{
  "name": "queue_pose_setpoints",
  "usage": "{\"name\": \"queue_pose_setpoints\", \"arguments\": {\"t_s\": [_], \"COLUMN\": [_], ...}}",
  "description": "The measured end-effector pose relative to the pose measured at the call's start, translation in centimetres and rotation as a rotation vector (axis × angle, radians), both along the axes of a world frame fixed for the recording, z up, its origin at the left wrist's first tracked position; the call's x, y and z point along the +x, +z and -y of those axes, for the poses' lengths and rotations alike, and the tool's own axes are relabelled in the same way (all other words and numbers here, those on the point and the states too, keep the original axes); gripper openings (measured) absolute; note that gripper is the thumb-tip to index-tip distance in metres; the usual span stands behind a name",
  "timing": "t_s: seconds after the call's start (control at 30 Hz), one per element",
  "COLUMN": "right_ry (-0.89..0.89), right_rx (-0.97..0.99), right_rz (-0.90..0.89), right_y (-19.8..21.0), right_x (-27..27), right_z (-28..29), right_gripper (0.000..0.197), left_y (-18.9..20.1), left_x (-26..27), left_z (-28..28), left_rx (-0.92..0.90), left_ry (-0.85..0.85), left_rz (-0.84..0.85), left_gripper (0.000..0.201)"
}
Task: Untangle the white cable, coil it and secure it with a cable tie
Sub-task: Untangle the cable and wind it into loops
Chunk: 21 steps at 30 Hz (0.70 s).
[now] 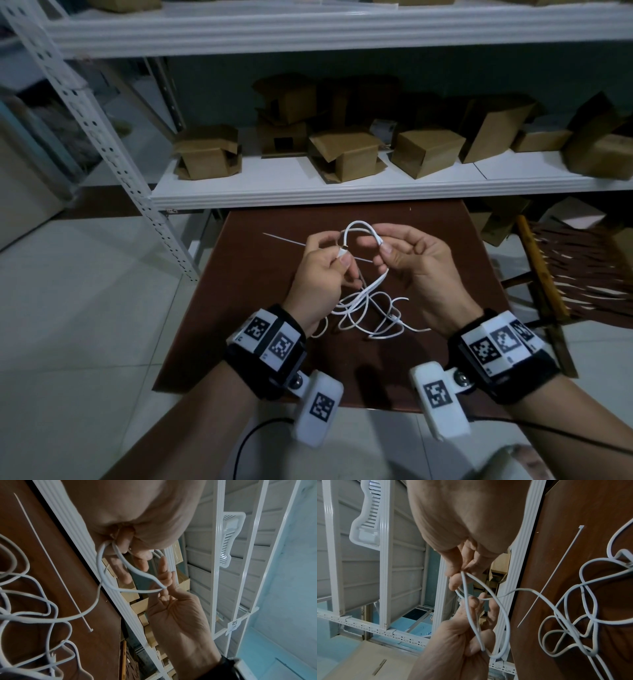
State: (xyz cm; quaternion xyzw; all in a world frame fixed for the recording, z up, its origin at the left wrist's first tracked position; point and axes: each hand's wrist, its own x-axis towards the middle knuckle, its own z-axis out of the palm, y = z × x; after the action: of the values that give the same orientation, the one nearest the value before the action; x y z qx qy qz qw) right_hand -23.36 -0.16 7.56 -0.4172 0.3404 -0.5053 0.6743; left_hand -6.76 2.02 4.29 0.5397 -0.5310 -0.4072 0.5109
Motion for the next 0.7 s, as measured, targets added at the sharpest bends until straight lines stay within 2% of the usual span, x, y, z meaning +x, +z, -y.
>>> {"name": "queue_pose_setpoints", "arguments": {"t_s": [0.13,0.33,0.63,0.7], "right_ry": [-0.02,-0.08,-0.072,-0.061], "right_rx": [-0.013,-0.051,-0.039,-0.028], "right_rz": [0.02,0.011,0.001,0.03], "right_y": [0.09,-0.17,-0.1,-0.13], "right_x": [-0.02,-0.32,-0.58,-0.77], "right_z": [0.06,0.56,0.65,0.67], "right_gripper": [0.027,0.03,0.028,0.033], "left_y": [0.03,0.0,0.02,0.24], "left_x": [0.15,0.33,-0.09,-0.24], "left_z": [0.14,0.06,0.16,0.15], "left_rx": [0.089,0.122,0.148,0.163], "left_ry": [-0.094,-0.065,-0.034,-0.045], "left_rz": [-0.035,-0.056,-0.216,-0.272], "left_gripper": [0.04,0.039,0.039,0.038]}}
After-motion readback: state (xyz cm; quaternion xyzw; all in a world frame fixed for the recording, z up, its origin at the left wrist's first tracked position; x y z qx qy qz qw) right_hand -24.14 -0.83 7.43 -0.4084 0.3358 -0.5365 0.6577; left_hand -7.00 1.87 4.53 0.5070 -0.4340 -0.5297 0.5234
